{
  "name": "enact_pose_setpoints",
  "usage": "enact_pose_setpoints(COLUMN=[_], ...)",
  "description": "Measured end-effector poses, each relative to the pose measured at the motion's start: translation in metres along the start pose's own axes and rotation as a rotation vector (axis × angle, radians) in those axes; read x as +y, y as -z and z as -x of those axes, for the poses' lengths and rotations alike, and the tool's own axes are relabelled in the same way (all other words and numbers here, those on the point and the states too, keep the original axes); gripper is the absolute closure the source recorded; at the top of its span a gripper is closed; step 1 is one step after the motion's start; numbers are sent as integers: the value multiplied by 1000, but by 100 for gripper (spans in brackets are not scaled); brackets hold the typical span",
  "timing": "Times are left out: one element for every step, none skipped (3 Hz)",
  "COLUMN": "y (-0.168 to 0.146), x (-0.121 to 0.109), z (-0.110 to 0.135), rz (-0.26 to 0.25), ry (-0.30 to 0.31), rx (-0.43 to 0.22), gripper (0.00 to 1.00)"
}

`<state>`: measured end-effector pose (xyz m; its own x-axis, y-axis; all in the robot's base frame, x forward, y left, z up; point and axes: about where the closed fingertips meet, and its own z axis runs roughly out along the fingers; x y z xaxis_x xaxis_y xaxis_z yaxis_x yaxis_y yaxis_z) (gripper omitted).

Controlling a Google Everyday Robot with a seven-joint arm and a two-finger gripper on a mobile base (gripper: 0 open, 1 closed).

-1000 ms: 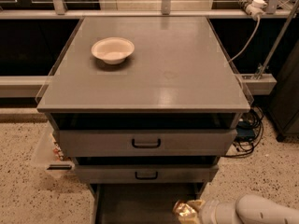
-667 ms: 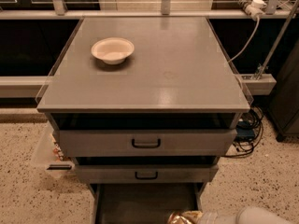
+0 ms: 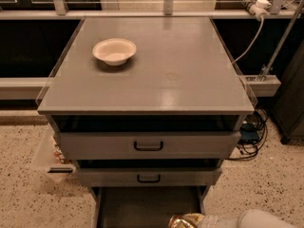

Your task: Pick orange can from bottom drawer and place on counter

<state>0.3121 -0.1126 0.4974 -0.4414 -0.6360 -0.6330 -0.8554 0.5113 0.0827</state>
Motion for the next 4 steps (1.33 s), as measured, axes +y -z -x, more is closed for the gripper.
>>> enact_pose_setpoints(y=[4,38,82,134], x=[-1,-22,-14,-9], z=[3,21,39,66], rz=[-7,-34,17,27], ry=[20,147,332,493], rx=[23,74,196,288], gripper=[100,100,100,100])
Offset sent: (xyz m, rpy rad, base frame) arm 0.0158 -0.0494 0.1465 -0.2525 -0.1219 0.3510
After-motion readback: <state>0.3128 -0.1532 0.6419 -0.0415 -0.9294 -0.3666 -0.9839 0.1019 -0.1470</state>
